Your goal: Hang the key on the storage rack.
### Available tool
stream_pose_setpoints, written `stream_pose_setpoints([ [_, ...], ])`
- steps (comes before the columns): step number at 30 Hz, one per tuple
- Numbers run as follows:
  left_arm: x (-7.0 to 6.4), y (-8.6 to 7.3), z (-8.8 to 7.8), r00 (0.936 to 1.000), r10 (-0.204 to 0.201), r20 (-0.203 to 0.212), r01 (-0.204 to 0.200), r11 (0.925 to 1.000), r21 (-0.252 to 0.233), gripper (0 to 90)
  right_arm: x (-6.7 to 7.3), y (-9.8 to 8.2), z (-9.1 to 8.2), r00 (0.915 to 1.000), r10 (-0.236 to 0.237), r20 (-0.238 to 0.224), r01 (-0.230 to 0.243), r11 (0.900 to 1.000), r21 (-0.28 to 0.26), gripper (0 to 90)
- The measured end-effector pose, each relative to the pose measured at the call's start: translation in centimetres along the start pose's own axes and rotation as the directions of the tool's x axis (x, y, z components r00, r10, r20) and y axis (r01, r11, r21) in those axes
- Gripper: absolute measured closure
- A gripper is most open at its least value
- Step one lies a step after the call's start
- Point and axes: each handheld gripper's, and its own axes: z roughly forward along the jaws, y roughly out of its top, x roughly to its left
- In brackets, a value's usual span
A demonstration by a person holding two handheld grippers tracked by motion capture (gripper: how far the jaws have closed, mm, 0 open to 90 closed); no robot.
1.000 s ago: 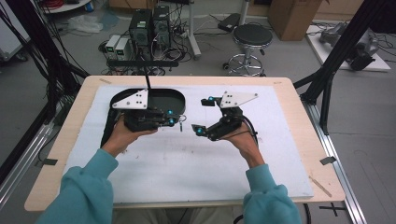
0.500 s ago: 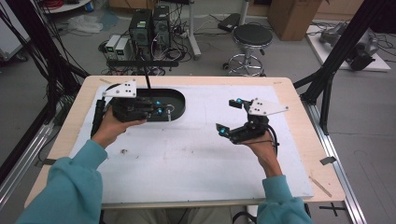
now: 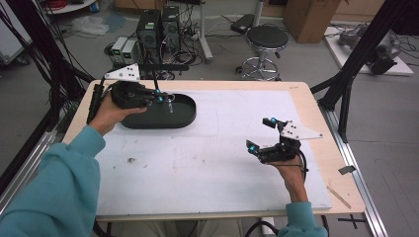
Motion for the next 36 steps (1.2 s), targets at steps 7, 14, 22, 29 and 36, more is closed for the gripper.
stream_pose_setpoints([
  [7,1.8,0.7,-0.4,0.9992,0.003,-0.041,-0.001,0.9988,0.048,88.5,-0.3,-1.7,-2.0,0.9983,0.020,0.054,-0.019,0.999,-0.030,0.6],
  [14,3.2,1.4,-0.7,0.9958,-0.011,-0.091,0.018,0.9963,0.084,88.5,-0.5,-3.2,-3.3,0.9962,0.028,0.083,-0.025,0.999,-0.041,0.6],
  [22,4.5,2.0,-0.5,0.9908,-0.004,-0.135,0.026,0.9876,0.155,88.5,-0.5,-4.5,-3.9,0.9938,0.022,0.109,-0.019,0.999,-0.035,0.6],
  [29,5.4,2.5,-0.3,0.9829,-0.001,-0.184,0.040,0.9770,0.210,88.5,-0.3,-5.8,-4.3,0.9893,0.042,0.140,-0.033,0.997,-0.068,0.6],
  [36,6.2,2.7,0.2,0.9791,-0.001,-0.203,0.053,0.9664,0.251,88.5,-0.4,-6.5,-4.6,0.9885,0.048,0.143,-0.033,0.994,-0.107,0.6],
])
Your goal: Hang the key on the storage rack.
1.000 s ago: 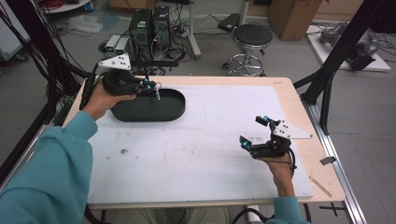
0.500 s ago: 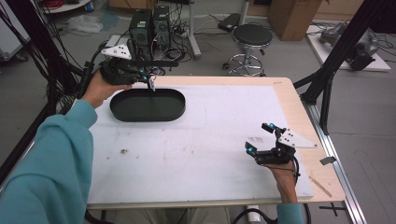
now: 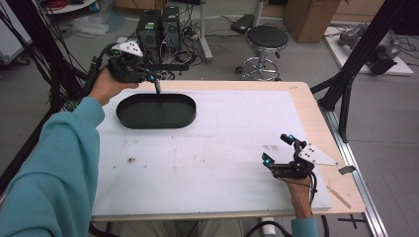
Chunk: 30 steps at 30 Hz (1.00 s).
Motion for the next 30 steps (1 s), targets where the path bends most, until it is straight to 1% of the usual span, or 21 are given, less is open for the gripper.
stream_pose_setpoints([
  [2,0.2,0.1,0.2,1.0000,0.002,-0.008,-0.001,0.9999,0.017,88.5,-0.1,-0.1,0.0,1.0000,0.001,0.006,-0.001,1.000,-0.011,0.6],
  [4,0.3,0.2,0.5,0.9998,-0.005,-0.018,0.006,0.9998,0.021,88.5,-0.1,-0.2,0.0,0.9999,0.010,0.007,-0.010,1.000,-0.008,0.6],
  [5,0.4,0.1,0.6,0.9997,-0.008,-0.021,0.009,0.9996,0.026,88.5,-0.1,-0.3,0.0,0.9999,0.004,0.012,-0.004,1.000,-0.010,0.6],
  [8,0.7,0.2,0.9,0.9994,-0.012,-0.033,0.014,0.9986,0.051,88.5,0.0,-0.5,0.0,0.9999,0.004,0.014,-0.004,1.000,-0.009,0.6],
  [11,0.9,0.3,1.0,0.9991,-0.019,-0.037,0.020,0.9986,0.049,88.5,0.0,-0.8,-0.1,0.9997,-0.008,0.025,0.009,1.000,-0.024,0.6],
  [13,1.0,0.5,1.2,0.9990,-0.013,-0.042,0.016,0.9982,0.057,88.5,0.0,-1.0,-0.3,0.9997,0.001,0.023,0.000,1.000,-0.031,0.6],
  [15,1.1,0.5,1.3,0.9989,-0.013,-0.046,0.016,0.9979,0.063,88.5,0.0,-1.2,-0.4,0.9996,-0.011,0.028,0.012,0.999,-0.033,0.6],
  [16,1.1,0.6,1.4,0.9987,-0.009,-0.049,0.012,0.9976,0.068,88.5,0.0,-1.2,-0.4,0.9995,-0.012,0.030,0.013,0.999,-0.035,0.6],
  [17,1.2,0.6,1.4,0.9986,-0.012,-0.051,0.015,0.9976,0.068,88.5,0.1,-1.3,-0.5,0.9997,-0.004,0.023,0.005,0.999,-0.034,0.6],
  [18,1.2,0.7,1.6,0.9987,-0.016,-0.048,0.020,0.9974,0.069,88.5,0.1,-1.4,-0.5,0.9996,-0.007,0.027,0.008,0.999,-0.038,0.6],
  [19,1.2,0.8,1.6,0.9987,-0.009,-0.051,0.013,0.9969,0.078,88.5,0.2,-1.5,-0.5,0.9995,-0.015,0.029,0.016,0.999,-0.042,0.6],
  [30,1.4,0.7,2.4,0.9975,-0.022,-0.068,0.029,0.9939,0.107,88.5,0.2,-2.0,-0.5,0.9993,-0.020,0.032,0.021,0.999,-0.044,0.6],
])
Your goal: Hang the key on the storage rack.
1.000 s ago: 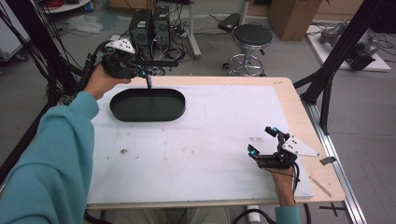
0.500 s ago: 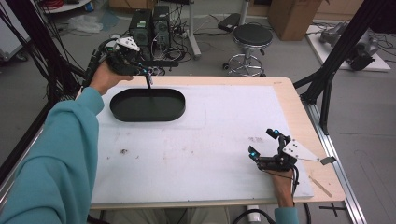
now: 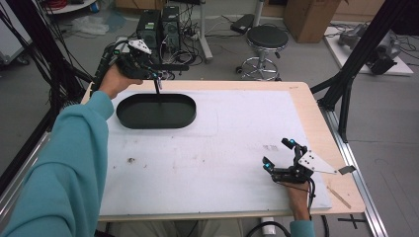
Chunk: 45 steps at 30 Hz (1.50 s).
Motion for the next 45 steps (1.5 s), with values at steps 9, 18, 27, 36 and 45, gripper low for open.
stream_pose_setpoints([
  [9,0.4,-0.1,0.5,0.9999,-0.009,-0.013,0.009,0.9999,0.007,88.5,-0.1,-0.2,-0.3,0.9999,0.014,0.009,-0.014,1.000,-0.019,0.6],
  [18,0.7,-0.1,0.9,0.9995,-0.025,-0.021,0.025,0.9997,0.004,88.5,-0.1,-0.2,-0.2,0.9999,0.007,0.007,-0.007,1.000,-0.014,0.6],
  [27,1.1,0.0,1.0,0.9992,-0.029,-0.027,0.029,0.9996,0.005,88.5,0.0,-0.2,-0.2,1.0000,0.005,0.005,-0.005,1.000,-0.012,0.6],
  [36,1.4,-0.2,1.3,0.9980,-0.044,-0.044,0.045,0.9990,0.008,88.5,-0.1,-0.2,-0.2,1.0000,0.004,0.005,-0.004,1.000,-0.012,0.6],
  [45,1.5,0.0,1.6,0.9933,-0.088,-0.076,0.088,0.9962,-0.002,88.3,0.0,-0.3,-0.2,1.0000,0.000,0.008,0.000,1.000,-0.012,0.6],
])
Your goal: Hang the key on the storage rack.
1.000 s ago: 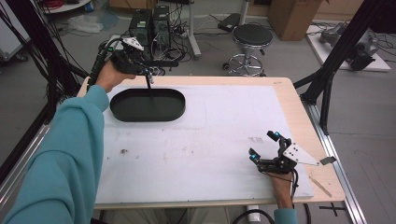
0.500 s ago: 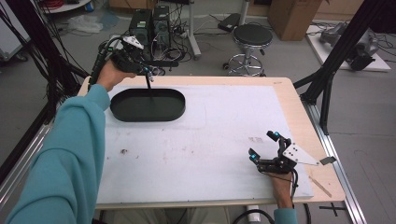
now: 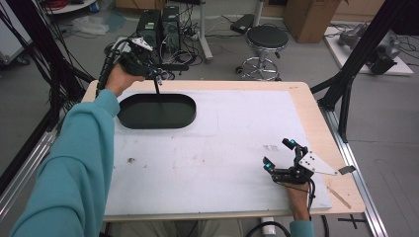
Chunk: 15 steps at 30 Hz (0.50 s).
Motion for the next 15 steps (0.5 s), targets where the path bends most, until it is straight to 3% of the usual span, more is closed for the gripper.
stream_pose_setpoints([
  [3,-0.1,0.1,0.1,0.9997,-0.011,-0.022,0.011,0.9999,-0.002,87.7,0.0,0.0,0.0,1.0000,0.000,0.001,0.000,1.000,-0.001,0.6],
  [5,-0.2,0.2,0.1,0.9975,-0.027,-0.065,0.026,0.9996,-0.014,84.4,0.0,0.0,0.0,1.0000,-0.004,0.000,0.004,1.000,0.001,0.6],
  [8,0.1,0.2,-0.1,0.9889,-0.082,-0.124,0.077,0.9959,-0.048,59.2,0.0,0.0,0.0,1.0000,-0.006,0.000,0.006,1.000,0.002,0.6],
  [11,0.3,0.1,-0.5,0.9903,-0.074,-0.118,0.061,0.9921,-0.110,43.4,0.0,0.0,0.0,0.9999,-0.013,0.001,0.013,1.000,-0.002,0.6],
  [12,0.2,0.1,-0.7,0.9889,-0.074,-0.129,0.056,0.9895,-0.133,32.7,0.1,0.0,0.0,1.0000,0.000,-0.002,0.000,1.000,0.004,0.6],
  [14,0.0,0.0,-1.2,0.9924,-0.066,-0.104,0.042,0.9760,-0.214,12.9,0.1,0.0,0.0,1.0000,-0.003,-0.003,0.003,1.000,0.004,0.6],
  [15,-0.2,-0.2,-1.6,0.9944,-0.055,-0.091,0.029,0.9633,-0.267,7.3,0.0,0.0,0.0,1.0000,-0.005,-0.001,0.005,1.000,0.004,0.6],
])
